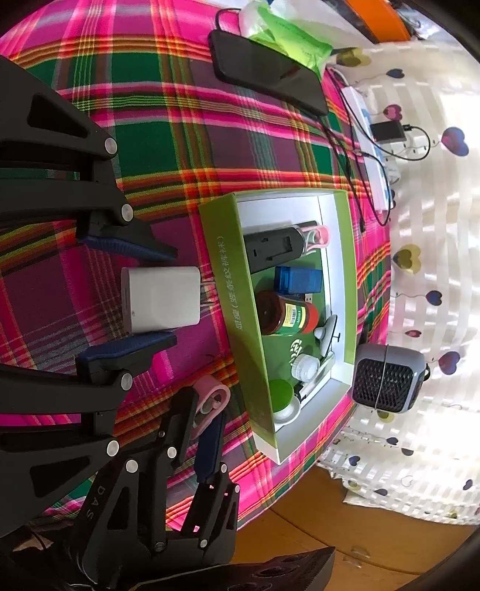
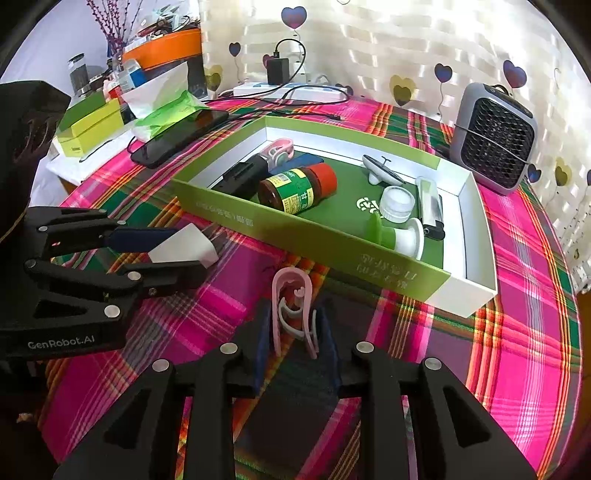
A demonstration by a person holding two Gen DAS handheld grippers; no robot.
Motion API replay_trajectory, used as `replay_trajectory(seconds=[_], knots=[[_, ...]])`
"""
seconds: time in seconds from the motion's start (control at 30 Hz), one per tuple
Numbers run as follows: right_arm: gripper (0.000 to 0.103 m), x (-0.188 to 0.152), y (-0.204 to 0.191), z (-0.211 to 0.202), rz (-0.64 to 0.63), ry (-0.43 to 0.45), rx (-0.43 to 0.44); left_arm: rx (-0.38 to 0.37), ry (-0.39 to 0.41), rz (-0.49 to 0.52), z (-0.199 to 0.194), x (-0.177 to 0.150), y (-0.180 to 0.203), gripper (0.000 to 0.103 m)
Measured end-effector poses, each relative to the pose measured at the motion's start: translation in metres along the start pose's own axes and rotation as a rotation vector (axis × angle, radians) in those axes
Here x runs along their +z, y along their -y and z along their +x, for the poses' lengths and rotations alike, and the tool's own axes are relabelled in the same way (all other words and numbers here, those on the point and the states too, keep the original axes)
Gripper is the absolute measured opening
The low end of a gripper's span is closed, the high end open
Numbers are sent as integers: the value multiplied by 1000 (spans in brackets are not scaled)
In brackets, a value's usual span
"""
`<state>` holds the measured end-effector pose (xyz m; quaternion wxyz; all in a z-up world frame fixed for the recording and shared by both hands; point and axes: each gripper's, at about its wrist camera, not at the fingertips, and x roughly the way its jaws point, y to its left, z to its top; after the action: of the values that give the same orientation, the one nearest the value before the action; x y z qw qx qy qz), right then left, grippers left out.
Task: Organize rigid objects
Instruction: 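Close the left gripper on the white charger cube while the right holds the pink clip, then lift the white charger and pink clip and carry them over the box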
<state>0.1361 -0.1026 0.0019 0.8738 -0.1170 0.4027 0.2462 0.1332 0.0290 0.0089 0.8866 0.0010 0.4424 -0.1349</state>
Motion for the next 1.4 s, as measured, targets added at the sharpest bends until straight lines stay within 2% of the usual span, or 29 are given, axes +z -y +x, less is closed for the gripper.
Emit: replay_trajectory(seconds=[0.13,1.0,1.4], knots=[[27,0,0,0,-1,0,0,8,2,-10,-1,0,-2,33],[24,0,0,0,1,0,2,13,5,-5,-2,-1,-3,33],[24,0,3,-7,27,17,16,-19,14,-17,-9,0,0,32]])
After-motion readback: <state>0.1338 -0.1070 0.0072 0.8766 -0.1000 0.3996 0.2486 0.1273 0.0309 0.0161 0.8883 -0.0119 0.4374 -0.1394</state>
